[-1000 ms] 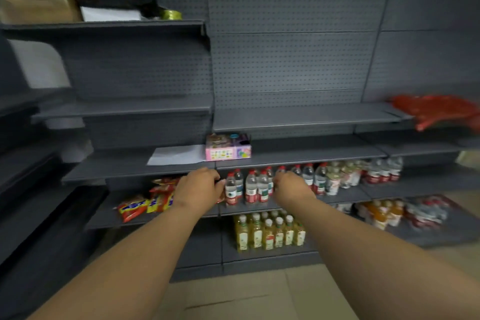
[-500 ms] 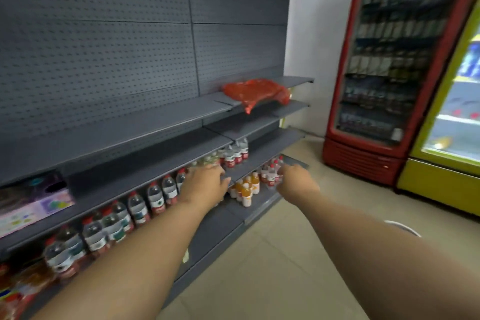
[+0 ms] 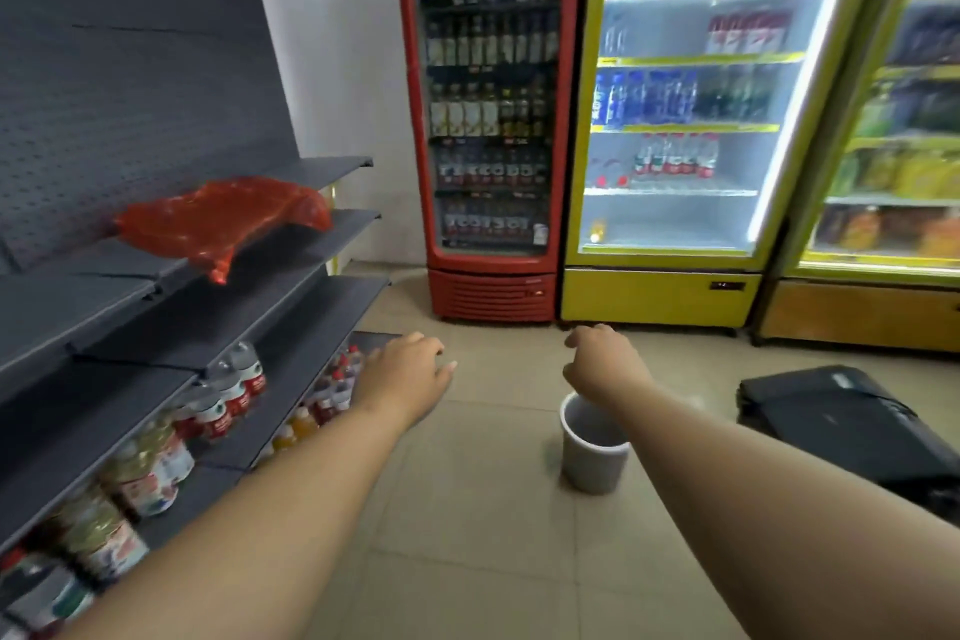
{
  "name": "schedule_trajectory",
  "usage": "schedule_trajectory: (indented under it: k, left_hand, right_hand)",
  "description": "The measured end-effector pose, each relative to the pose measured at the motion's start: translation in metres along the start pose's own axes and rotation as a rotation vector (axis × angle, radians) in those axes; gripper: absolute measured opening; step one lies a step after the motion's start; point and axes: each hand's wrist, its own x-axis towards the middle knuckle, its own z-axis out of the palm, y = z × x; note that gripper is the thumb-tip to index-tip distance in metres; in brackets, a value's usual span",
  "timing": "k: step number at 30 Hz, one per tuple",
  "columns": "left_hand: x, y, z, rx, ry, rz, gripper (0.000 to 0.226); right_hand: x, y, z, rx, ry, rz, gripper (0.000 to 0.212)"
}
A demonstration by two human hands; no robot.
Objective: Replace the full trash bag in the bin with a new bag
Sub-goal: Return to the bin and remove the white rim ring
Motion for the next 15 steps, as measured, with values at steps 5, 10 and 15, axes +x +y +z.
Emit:
schedule_trajectory:
  k: [5, 10, 15]
  left_hand:
    - [0.062, 0.040, 0.043, -0.035, -0.067, 0.114, 0.037]
    - [0.114, 0.088, 0.086, -0.043, -0.100, 0.210, 0.038]
    - [0.179, 0.130, 0.125, -0.032, -0.118, 0.261, 0.037]
  right_hand:
    - [0.028, 0.060, -0.007, -0.046, -0.001, 0.170, 0.037]
    - [0.064, 0.119, -0.009, -0.045, 0.012, 0.283, 0.039]
    - [0.128, 0.166, -0.011, -0.064, 0.022, 0.308, 0.038]
